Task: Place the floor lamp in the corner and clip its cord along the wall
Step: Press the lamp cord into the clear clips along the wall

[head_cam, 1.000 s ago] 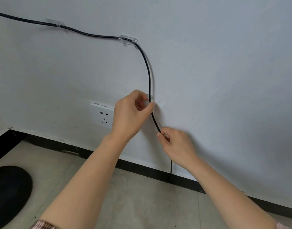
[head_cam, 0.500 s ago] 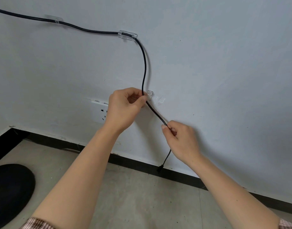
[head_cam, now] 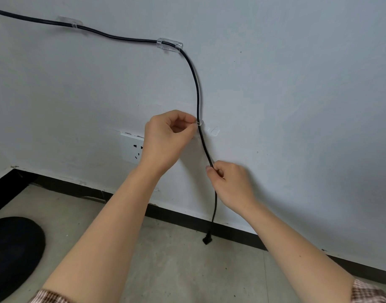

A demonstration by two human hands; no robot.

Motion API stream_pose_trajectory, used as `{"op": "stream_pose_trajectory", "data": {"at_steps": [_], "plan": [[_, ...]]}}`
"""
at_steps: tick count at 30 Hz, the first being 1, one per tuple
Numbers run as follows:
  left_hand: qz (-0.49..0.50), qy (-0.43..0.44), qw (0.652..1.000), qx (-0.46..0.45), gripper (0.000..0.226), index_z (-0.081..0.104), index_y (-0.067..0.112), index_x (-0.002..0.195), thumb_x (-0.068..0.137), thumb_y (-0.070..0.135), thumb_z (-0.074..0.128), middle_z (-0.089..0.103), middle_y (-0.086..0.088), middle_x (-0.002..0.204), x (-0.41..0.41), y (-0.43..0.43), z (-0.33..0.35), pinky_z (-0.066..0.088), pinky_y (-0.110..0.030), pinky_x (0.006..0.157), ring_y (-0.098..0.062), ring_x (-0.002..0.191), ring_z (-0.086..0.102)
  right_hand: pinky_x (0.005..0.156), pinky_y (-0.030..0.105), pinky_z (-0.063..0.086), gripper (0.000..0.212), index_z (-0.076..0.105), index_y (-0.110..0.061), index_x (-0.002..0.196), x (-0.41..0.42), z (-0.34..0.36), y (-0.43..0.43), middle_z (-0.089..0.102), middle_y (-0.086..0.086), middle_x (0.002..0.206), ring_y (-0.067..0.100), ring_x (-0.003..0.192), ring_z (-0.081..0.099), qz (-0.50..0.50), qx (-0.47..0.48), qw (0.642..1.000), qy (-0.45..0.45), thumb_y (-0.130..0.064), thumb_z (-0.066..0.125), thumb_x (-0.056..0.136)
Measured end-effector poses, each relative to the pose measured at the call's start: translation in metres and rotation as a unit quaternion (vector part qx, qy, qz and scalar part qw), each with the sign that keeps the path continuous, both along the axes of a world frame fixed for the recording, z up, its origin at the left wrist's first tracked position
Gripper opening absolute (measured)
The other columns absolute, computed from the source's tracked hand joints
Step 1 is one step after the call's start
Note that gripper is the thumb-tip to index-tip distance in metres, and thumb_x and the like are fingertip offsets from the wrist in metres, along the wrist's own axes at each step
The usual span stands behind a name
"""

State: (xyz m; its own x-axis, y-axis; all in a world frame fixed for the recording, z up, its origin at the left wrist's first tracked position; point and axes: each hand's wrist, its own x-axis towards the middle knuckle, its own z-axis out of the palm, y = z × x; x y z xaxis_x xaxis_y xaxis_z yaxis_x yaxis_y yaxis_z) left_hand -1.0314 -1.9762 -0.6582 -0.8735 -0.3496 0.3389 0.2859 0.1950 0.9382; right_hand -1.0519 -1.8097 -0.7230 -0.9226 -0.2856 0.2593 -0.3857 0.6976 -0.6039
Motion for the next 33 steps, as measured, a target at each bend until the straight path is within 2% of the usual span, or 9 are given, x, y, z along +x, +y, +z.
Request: {"op": "stream_pose_trajectory", "data": {"at_steps": [3,7,11,14,18,20,25,29,33], "plan": [[-0.006,0.003,1.0,-0.017,0.01,0.07,0.026,0.078,0.076,0.017,0.067,0.07,0.004,0.07,0.001,0.002,0.001,0.056,-0.032,0.069,-0.02,0.075,0.068,0.039,0.028,0.022,0.047,0.032,-0.019,0.048,-0.002,-0.002,-0.011,0.034,-0.003,0.036,0.012,0.036,0.034,0.01,0.008,1.0,-0.013,-0.03,0.052,0.089],[-0.006,0.007,1.0,-0.017,0.003,0.071,0.024,0.079,0.078,0.021,0.069,0.069,0.01,0.067,0.001,0.002,0.001,0.056,-0.03,0.069,-0.01,0.07,0.066,0.039,0.029,0.021,0.049,0.031,-0.016,0.047,-0.005,-0.001,-0.029,0.031,-0.001,0.04,0.013,0.036,0.03,0.019,0.027,0.999,-0.018,-0.027,0.052,0.09],[-0.002,0.014,1.0,-0.022,0.006,0.069,0.027,0.079,0.079,0.021,0.068,0.066,0.017,0.063,0.0,0.002,0.001,0.056,-0.029,0.066,-0.006,0.063,0.063,0.05,0.04,0.052,0.046,0.045,-0.003,0.052,-0.007,0.002,-0.046,0.06,0.019,0.053,0.032,0.047,0.058,0.035,0.013,0.998,-0.056,-0.027,0.05,0.092],[-0.001,0.019,0.999,-0.027,0.009,0.07,0.029,0.083,0.079,0.021,0.068,0.066,0.013,0.066,-0.001,0.002,0.001,0.056,-0.029,0.066,-0.006,0.062,0.062,0.058,0.048,0.056,0.046,0.051,0.006,0.059,-0.006,0.006,-0.056,0.064,0.024,0.061,0.038,0.054,0.062,0.041,0.016,0.997,-0.063,-0.026,0.049,0.092],[-0.011,0.018,0.999,-0.027,0.009,0.072,0.029,0.083,0.079,0.021,0.069,0.069,0.011,0.07,-0.003,-0.001,0.001,0.053,-0.023,0.066,-0.004,0.065,0.064,0.057,0.043,0.055,0.049,0.05,0.004,0.055,-0.005,0.01,-0.059,0.061,0.021,0.056,0.037,0.053,0.06,0.038,0.033,0.997,-0.06,-0.028,0.048,0.092],[-0.016,0.014,1.0,-0.021,0.008,0.072,0.027,0.082,0.079,0.021,0.069,0.07,0.01,0.07,-0.003,-0.002,0.0,0.052,-0.022,0.065,-0.004,0.067,0.064,0.052,0.034,0.045,0.05,0.042,-0.006,0.049,-0.003,0.012,-0.057,0.049,0.009,0.047,0.033,0.053,0.053,0.028,0.074,0.996,-0.04,-0.032,0.048,0.091],[-0.028,0.012,1.0,-0.004,0.006,0.072,0.026,0.083,0.08,0.022,0.069,0.071,0.01,0.072,-0.003,-0.003,0.0,0.051,-0.016,0.064,-0.005,0.071,0.066,0.054,0.03,0.034,0.044,0.032,-0.018,0.051,-0.003,0.019,-0.051,0.044,0.003,0.056,0.032,0.06,0.049,0.018,0.163,0.987,0.006,-0.034,0.049,0.089],[-0.026,0.009,1.0,0.003,0.005,0.071,0.025,0.079,0.081,0.023,0.068,0.069,0.009,0.069,-0.003,-0.002,0.002,0.051,-0.019,0.064,-0.007,0.069,0.065,0.055,0.031,0.035,0.042,0.033,-0.017,0.054,-0.001,0.023,-0.049,0.048,0.006,0.062,0.033,0.063,0.049,0.01,0.186,0.982,0.019,-0.032,0.05,0.089],[-0.016,0.01,1.0,0.008,0.005,0.07,0.024,0.077,0.082,0.024,0.067,0.069,0.006,0.07,-0.001,-0.002,0.004,0.054,-0.029,0.068,-0.011,0.069,0.064,0.051,0.03,0.03,0.046,0.028,-0.018,0.052,0.003,0.024,-0.043,0.039,0.002,0.053,0.032,0.058,0.044,0.0,0.228,0.972,0.06,-0.035,0.049,0.089]]}}
